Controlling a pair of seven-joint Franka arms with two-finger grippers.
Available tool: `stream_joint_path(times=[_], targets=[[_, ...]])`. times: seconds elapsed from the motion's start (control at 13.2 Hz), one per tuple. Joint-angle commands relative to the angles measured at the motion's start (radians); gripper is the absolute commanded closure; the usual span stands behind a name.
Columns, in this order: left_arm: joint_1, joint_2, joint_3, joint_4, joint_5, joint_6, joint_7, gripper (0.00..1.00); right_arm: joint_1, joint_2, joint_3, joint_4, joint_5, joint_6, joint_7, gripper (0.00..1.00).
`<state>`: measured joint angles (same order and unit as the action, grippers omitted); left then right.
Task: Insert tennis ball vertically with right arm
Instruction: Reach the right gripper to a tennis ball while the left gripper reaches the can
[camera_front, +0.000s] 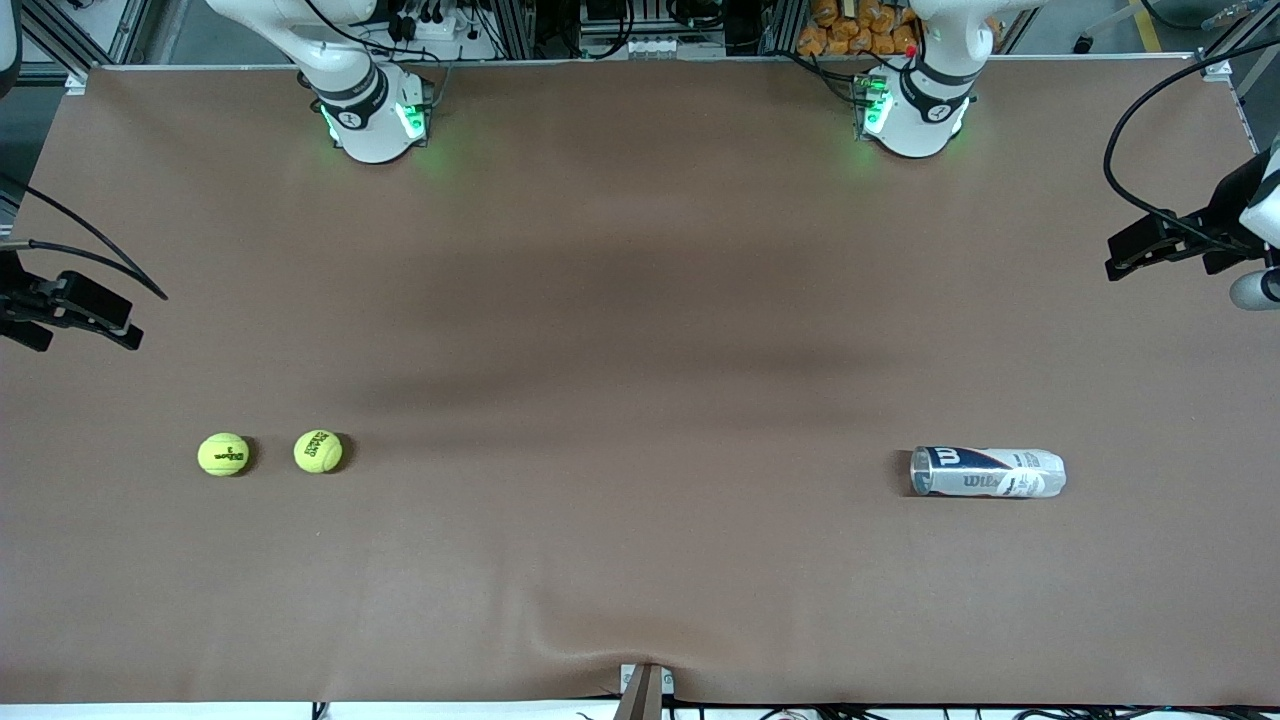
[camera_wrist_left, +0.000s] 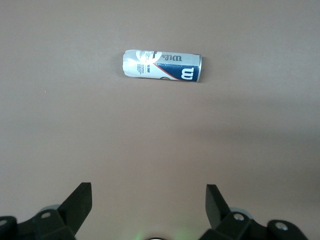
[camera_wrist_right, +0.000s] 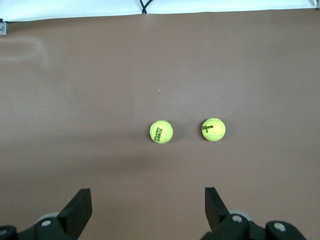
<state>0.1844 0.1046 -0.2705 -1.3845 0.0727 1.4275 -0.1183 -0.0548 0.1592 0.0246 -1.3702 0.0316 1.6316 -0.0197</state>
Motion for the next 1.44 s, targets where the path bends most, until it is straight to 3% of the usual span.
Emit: stream_joint_path(times=[0.0,0.98,1.13,1.36], targets=[[0.003,-0.025,-0.007,-0.014,0.009,-0.009,0.014,0.0,-0.01,-0.003,-0.003,0.01,-0.013,-0.015,-0.008,0.0],[-0.04,0.136,-0.024,-0.014,0.033,-0.022,0.046,0.0,0.009,0.005,-0.003,-0.007,-0.013,-0.059,0.015,0.0],[-0.071,0.187,-0.024,-0.013,0.091,-0.021,0.165,0.0,0.012,0.011,-0.003,-0.009,-0.013,-0.096,0.125,0.0],[-0.114,0.269,-0.026,-0.01,0.217,0.007,0.335,0.0,0.023,0.051,0.0,-0.021,-0.012,-0.105,0.129,0.0]])
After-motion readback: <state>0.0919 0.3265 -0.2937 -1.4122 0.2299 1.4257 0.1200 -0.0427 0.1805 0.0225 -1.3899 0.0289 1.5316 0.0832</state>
